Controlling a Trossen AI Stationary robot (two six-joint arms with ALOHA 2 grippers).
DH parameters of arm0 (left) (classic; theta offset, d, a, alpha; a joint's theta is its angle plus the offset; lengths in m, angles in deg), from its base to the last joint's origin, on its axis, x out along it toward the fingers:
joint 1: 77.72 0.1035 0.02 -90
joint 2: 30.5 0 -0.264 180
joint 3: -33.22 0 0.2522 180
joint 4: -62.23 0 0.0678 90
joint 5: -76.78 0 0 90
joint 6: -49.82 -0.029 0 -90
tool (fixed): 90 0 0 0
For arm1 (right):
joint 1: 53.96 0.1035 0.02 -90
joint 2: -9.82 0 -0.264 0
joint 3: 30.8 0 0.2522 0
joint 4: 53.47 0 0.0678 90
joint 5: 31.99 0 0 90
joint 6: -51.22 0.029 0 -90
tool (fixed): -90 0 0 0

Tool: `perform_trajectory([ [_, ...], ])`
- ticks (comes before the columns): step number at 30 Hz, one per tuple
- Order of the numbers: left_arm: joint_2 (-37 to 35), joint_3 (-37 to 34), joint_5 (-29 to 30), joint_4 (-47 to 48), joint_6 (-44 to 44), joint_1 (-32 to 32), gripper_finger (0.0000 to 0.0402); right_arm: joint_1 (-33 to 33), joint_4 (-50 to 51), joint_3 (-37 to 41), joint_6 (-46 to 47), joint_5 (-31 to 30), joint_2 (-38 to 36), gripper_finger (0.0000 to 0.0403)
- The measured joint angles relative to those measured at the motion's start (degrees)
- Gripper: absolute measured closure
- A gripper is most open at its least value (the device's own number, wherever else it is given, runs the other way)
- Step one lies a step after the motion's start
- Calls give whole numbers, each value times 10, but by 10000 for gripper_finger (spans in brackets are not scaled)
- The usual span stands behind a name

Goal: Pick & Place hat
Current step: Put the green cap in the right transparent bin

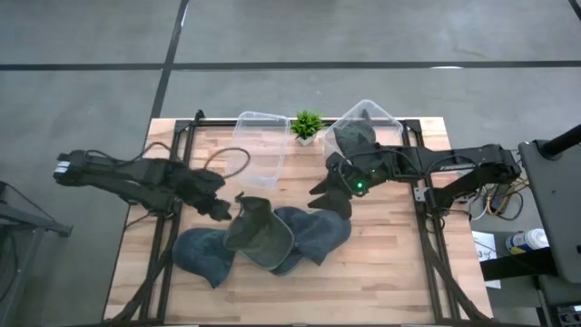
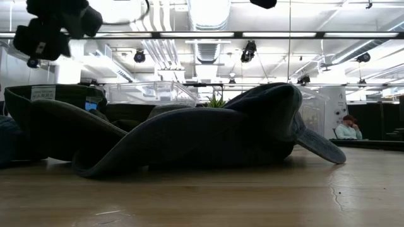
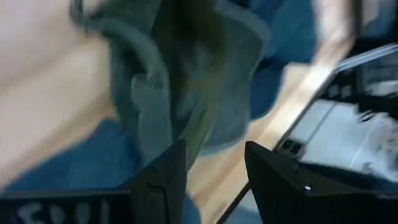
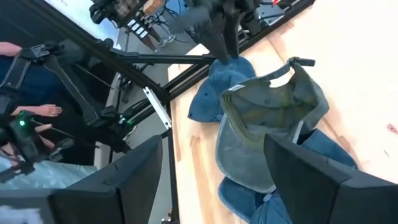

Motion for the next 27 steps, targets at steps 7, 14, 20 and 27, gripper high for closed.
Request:
perform_trajectory([
  [7,92,13,17,51,0,-1,248,0,0,0,-10,-1,0,118],
  [14,138,28,19,-5,4,-2,247,0,0,7,-12,-2,0,115],
  [20,164,23,28,15,4,-2,247,0,0,16,-12,-1,0,115],
  [27,188,16,28,12,0,-3,247,0,-3,16,-20,-2,0,115],
])
